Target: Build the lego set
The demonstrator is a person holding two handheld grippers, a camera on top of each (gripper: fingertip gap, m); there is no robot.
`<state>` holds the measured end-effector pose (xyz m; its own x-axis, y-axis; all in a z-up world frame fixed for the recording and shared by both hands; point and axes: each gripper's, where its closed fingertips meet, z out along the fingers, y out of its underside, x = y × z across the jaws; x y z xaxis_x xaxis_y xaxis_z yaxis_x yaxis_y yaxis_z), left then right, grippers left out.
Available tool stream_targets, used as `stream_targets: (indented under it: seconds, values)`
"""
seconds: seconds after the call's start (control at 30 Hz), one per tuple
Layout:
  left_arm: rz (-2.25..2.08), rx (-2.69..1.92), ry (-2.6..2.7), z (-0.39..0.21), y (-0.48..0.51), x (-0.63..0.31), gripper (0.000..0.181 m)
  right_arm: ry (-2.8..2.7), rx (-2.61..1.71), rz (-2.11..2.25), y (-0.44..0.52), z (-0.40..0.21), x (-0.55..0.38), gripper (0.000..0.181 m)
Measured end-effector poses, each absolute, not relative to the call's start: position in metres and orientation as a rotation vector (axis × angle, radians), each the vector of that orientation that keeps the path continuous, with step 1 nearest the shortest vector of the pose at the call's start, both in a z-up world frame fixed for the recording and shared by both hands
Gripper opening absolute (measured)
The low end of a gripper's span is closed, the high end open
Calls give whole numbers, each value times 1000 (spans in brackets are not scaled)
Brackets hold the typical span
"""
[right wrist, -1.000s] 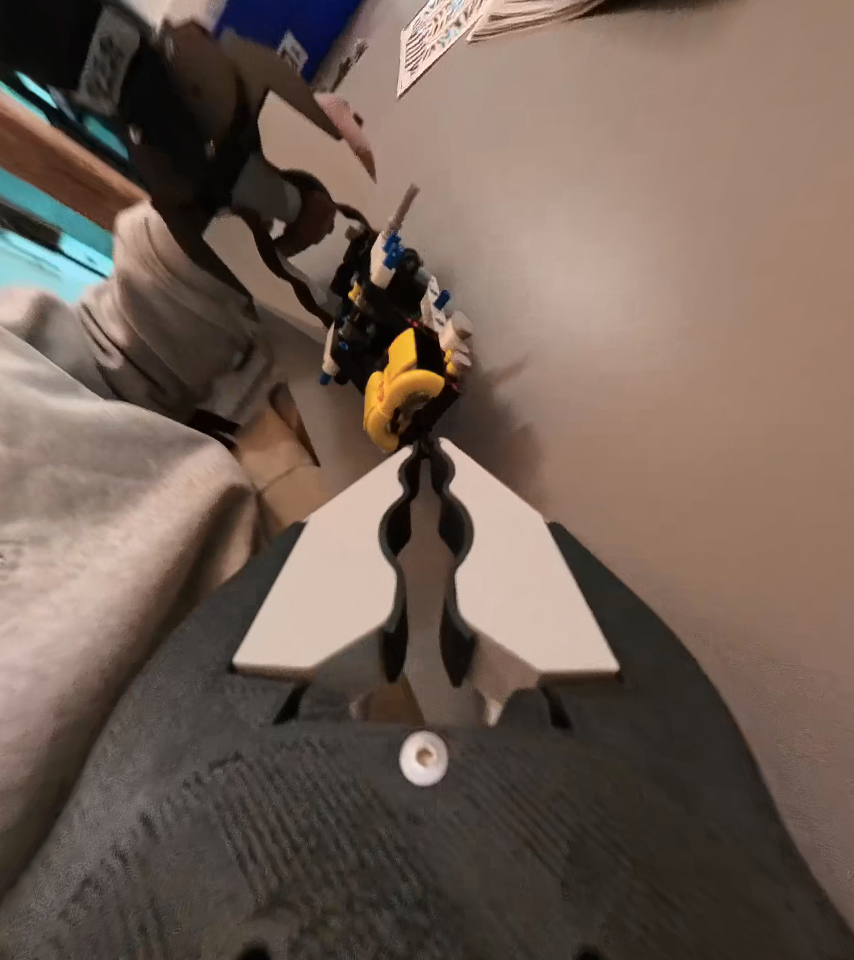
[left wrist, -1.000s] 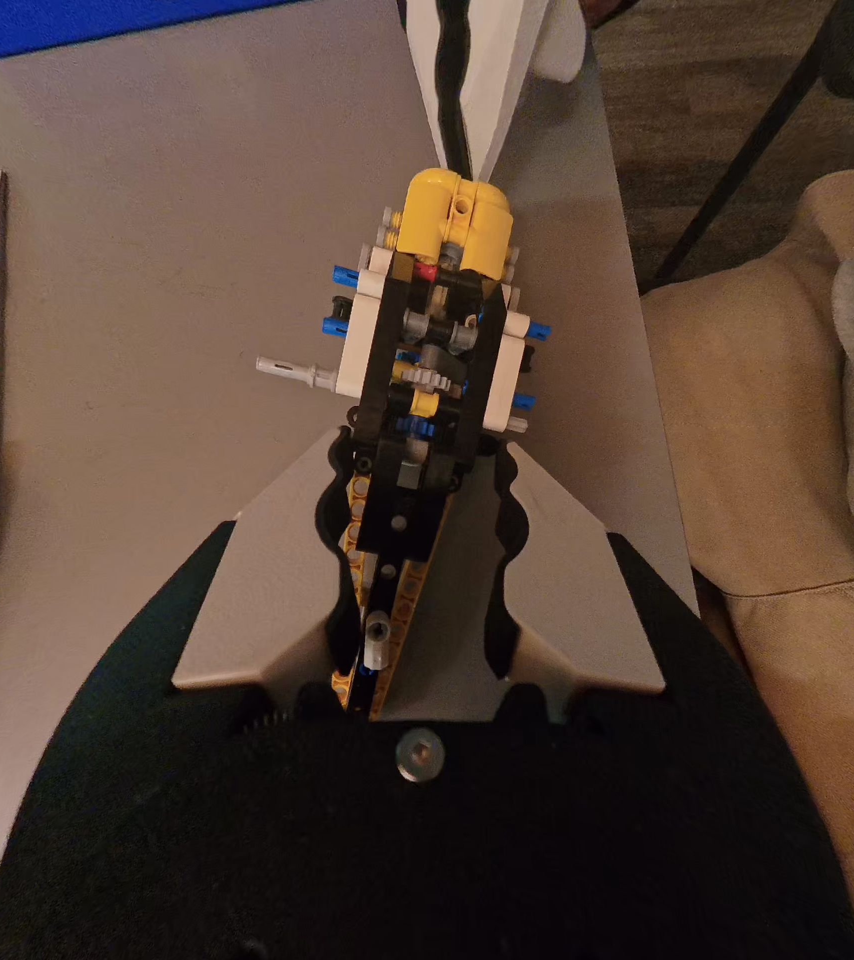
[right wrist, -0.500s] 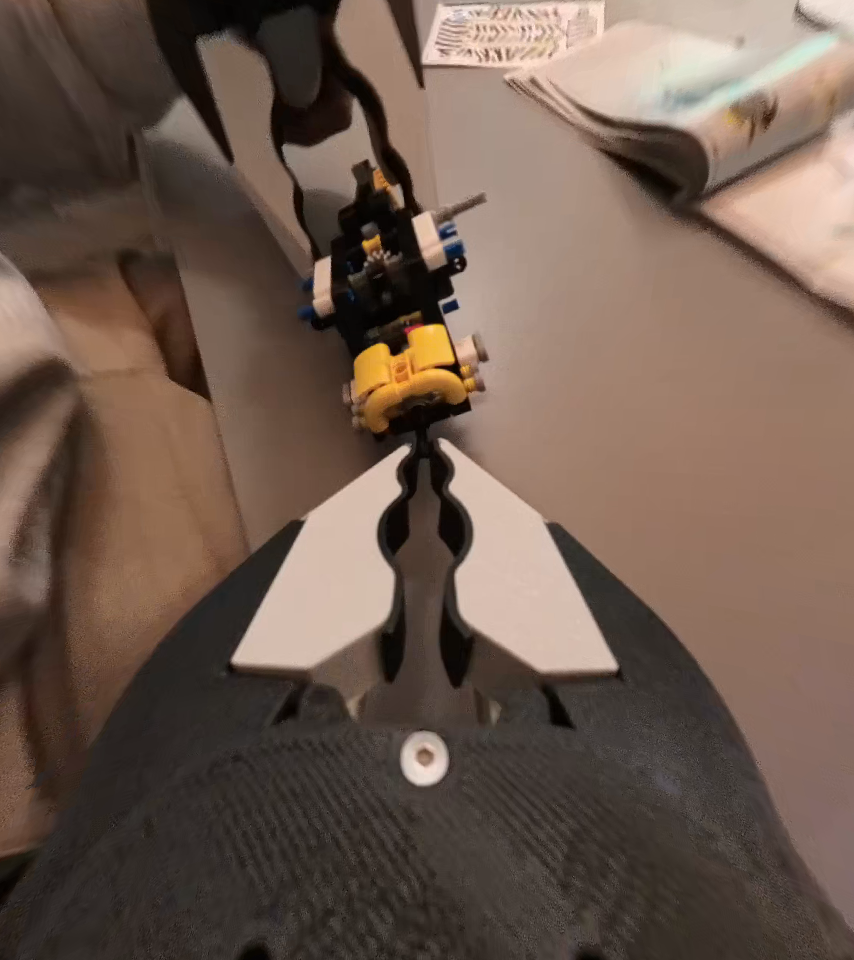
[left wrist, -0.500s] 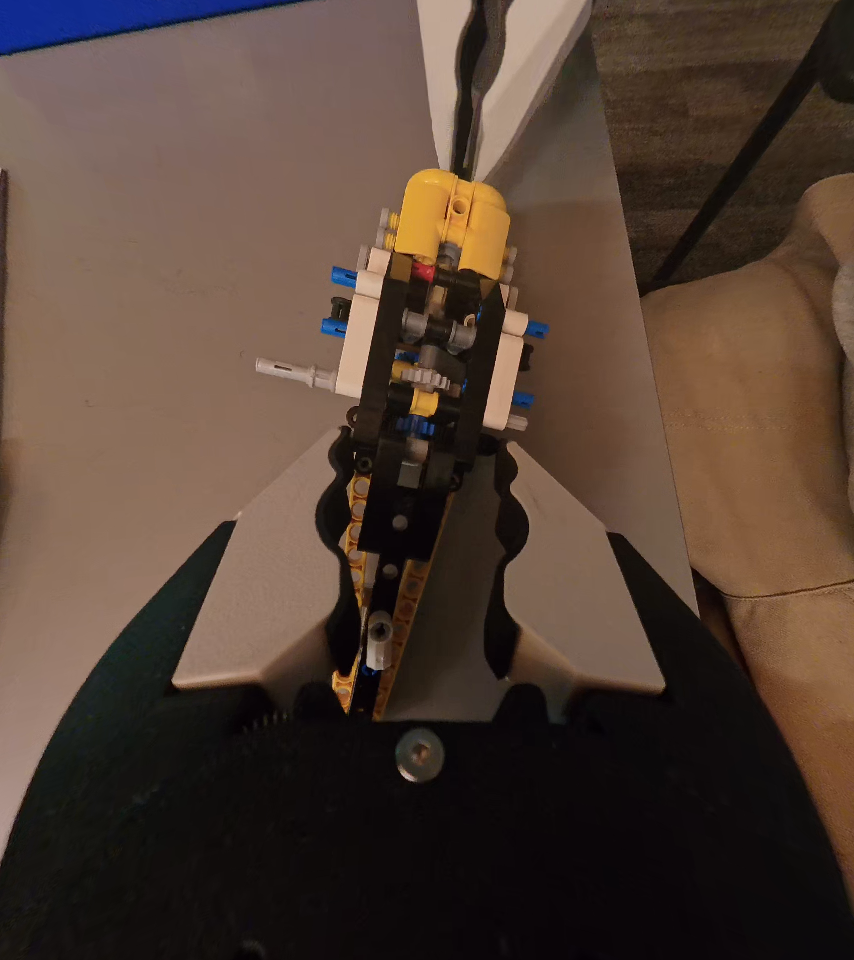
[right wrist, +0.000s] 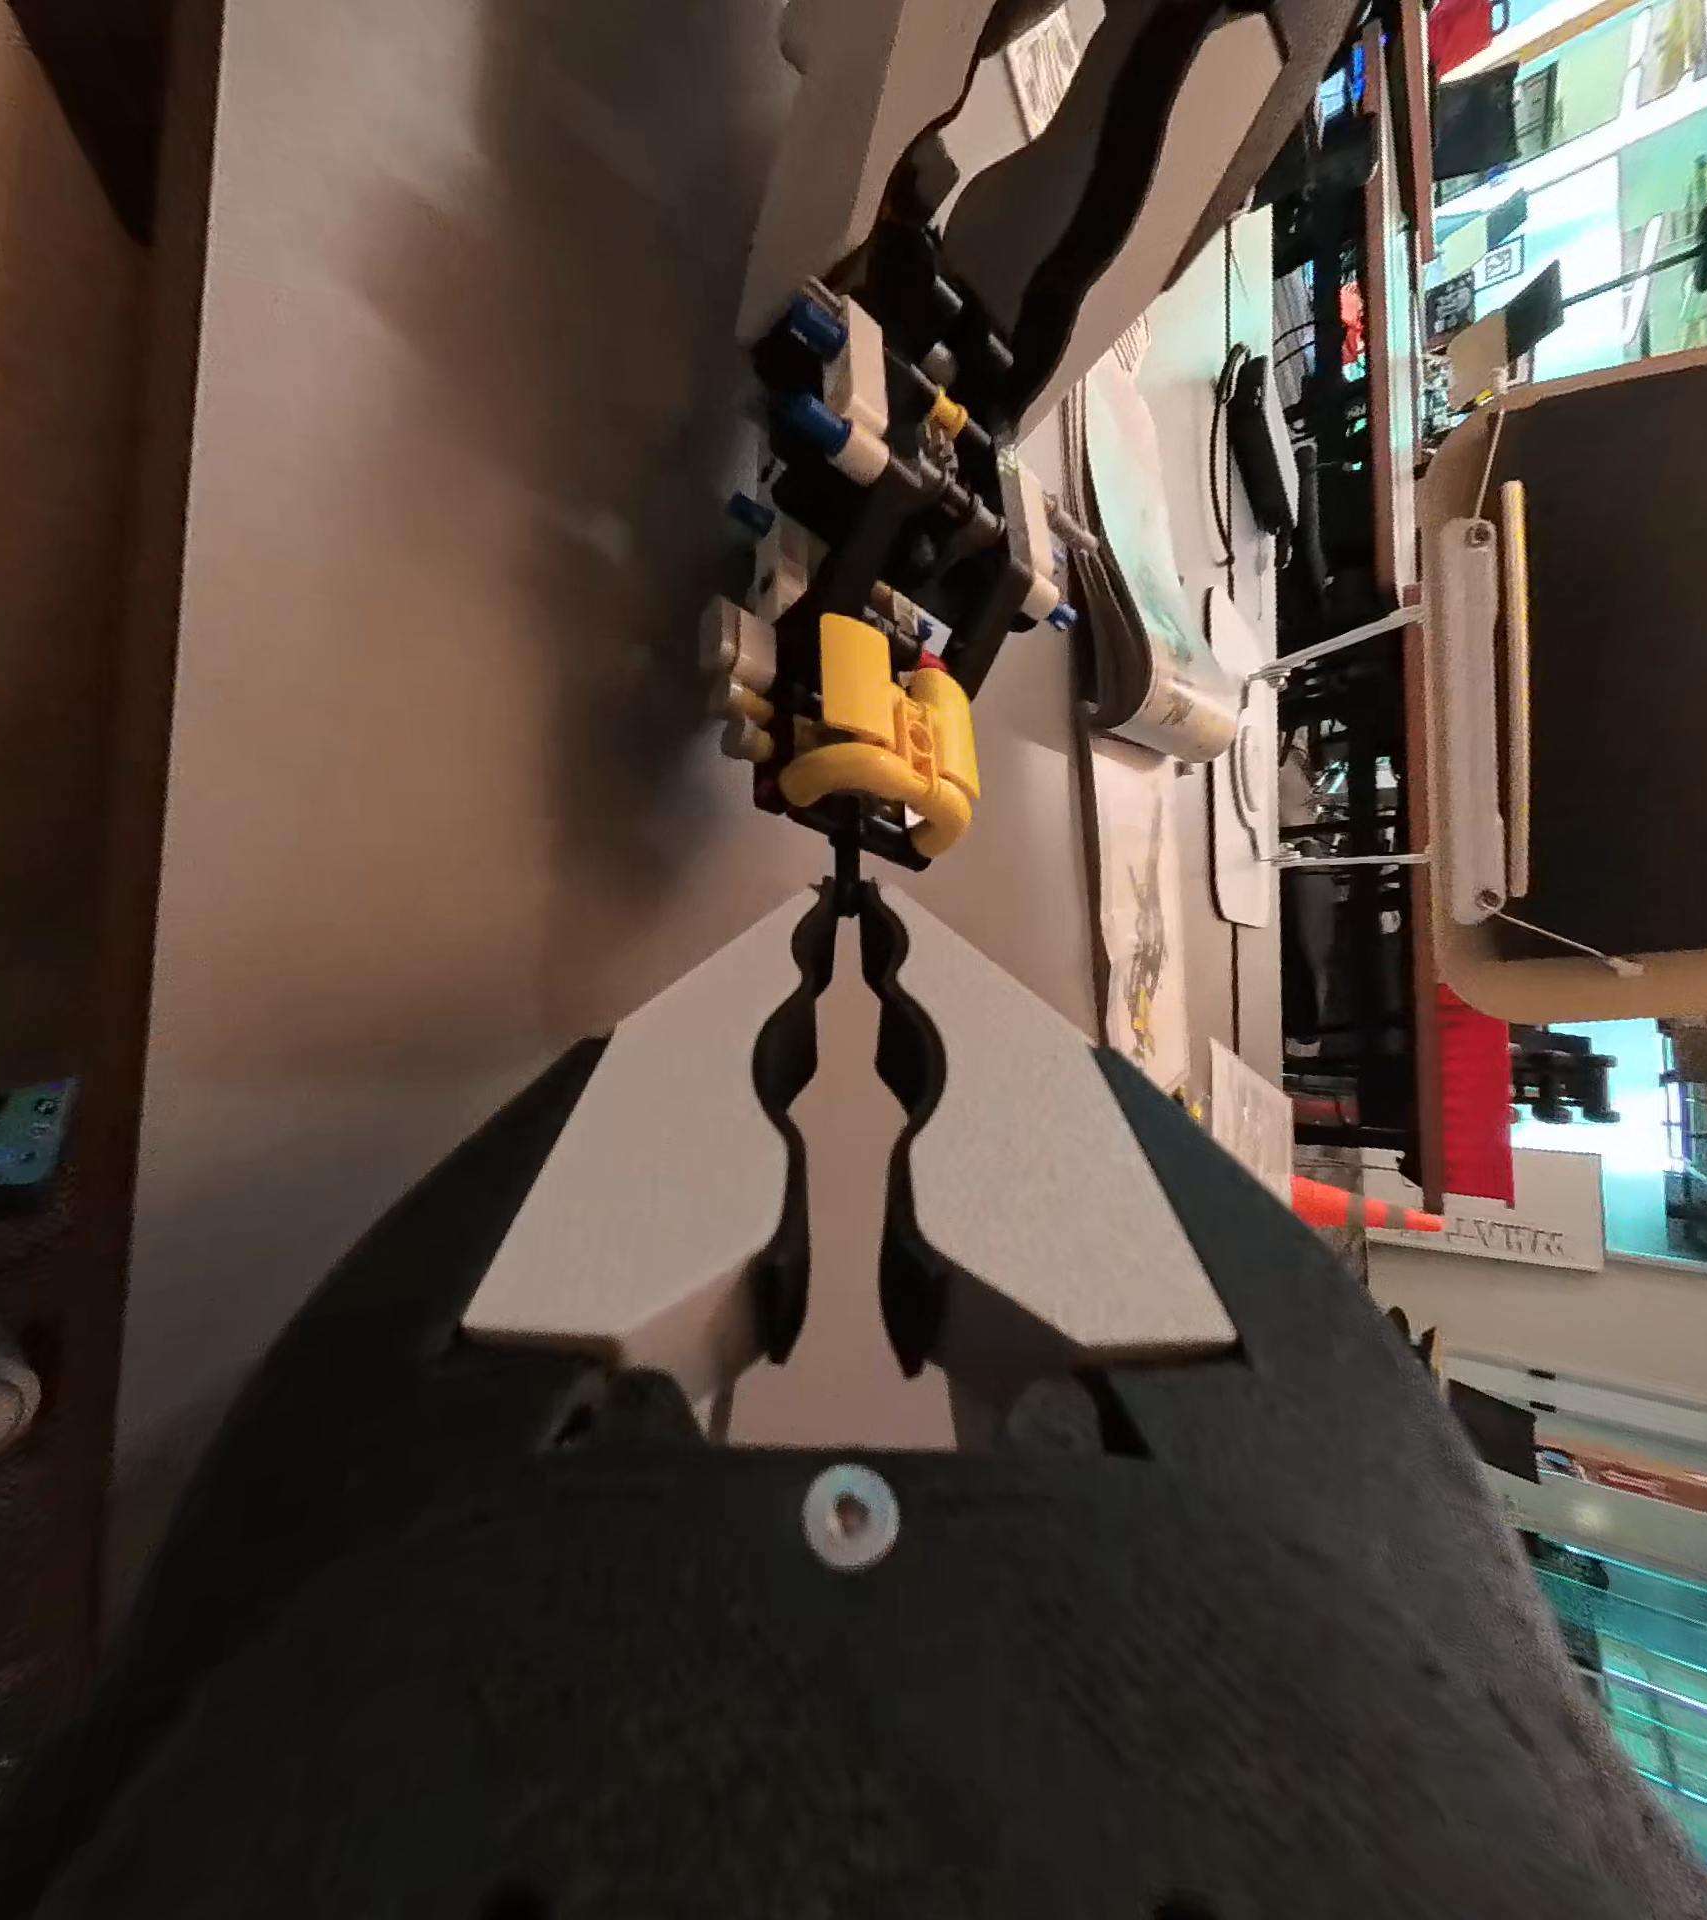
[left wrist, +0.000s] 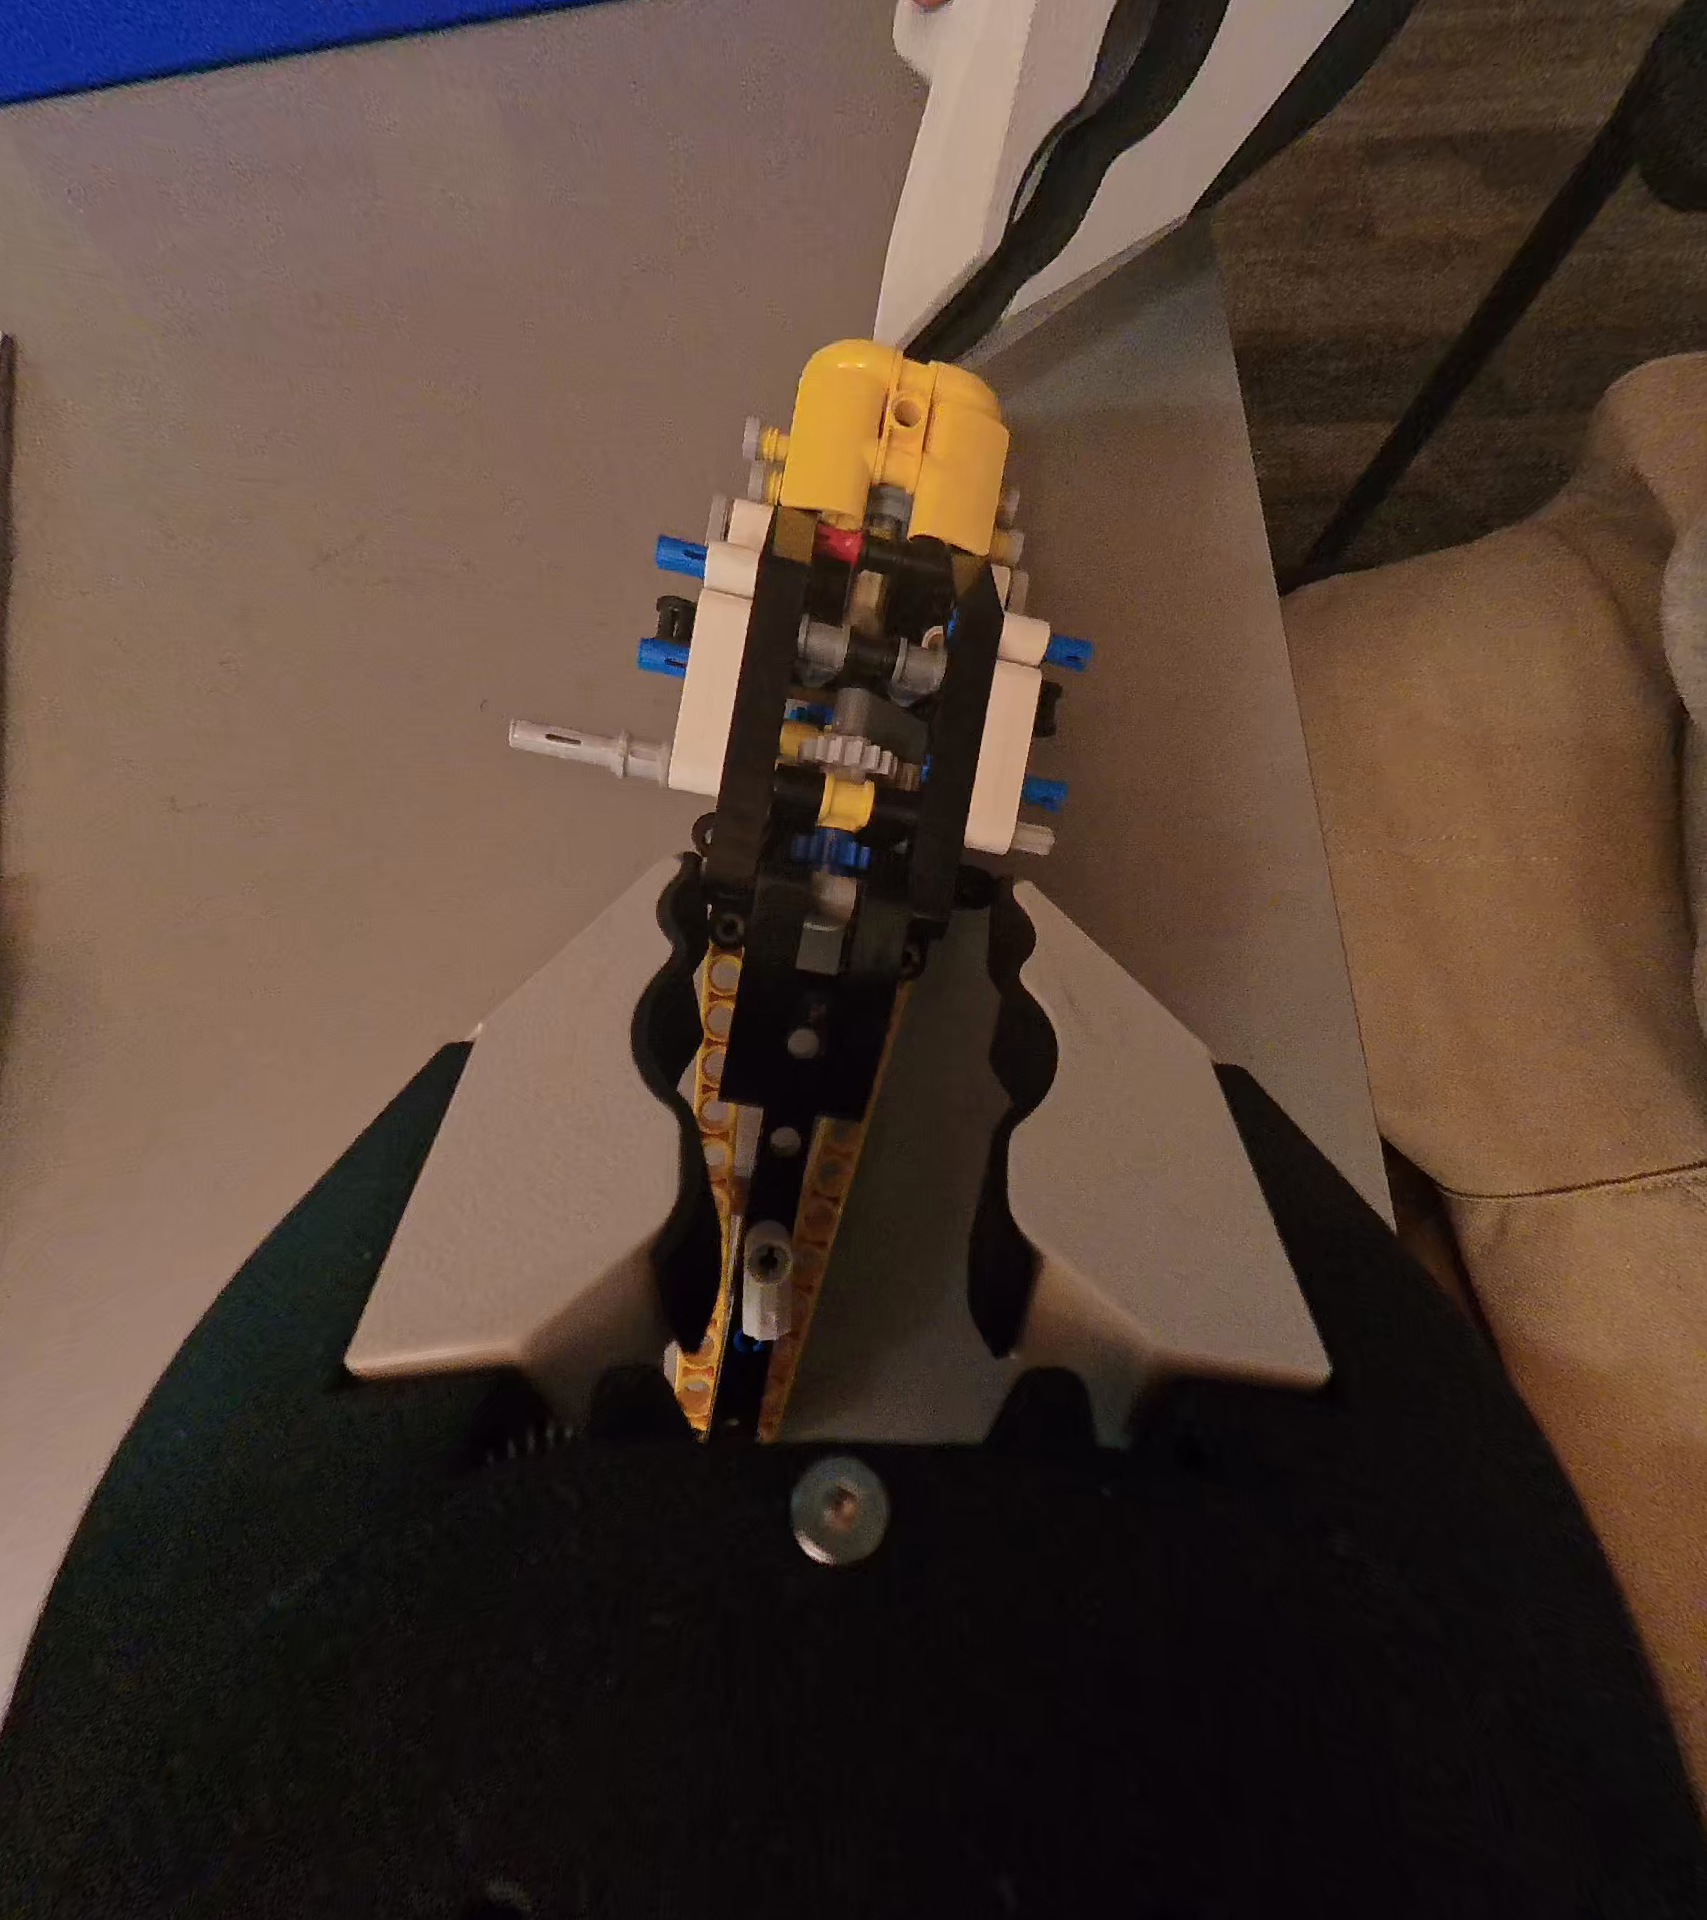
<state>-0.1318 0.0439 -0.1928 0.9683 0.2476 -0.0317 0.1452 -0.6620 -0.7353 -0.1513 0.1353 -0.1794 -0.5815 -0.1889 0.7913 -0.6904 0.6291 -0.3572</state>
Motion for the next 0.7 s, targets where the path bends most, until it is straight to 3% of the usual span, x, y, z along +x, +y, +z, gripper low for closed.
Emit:
stream_targets:
  seconds: [0.7]
  values:
    - [165, -2303, -276, -193, 45, -133, 54, -2102, 664, 863, 136, -180, -152, 3]
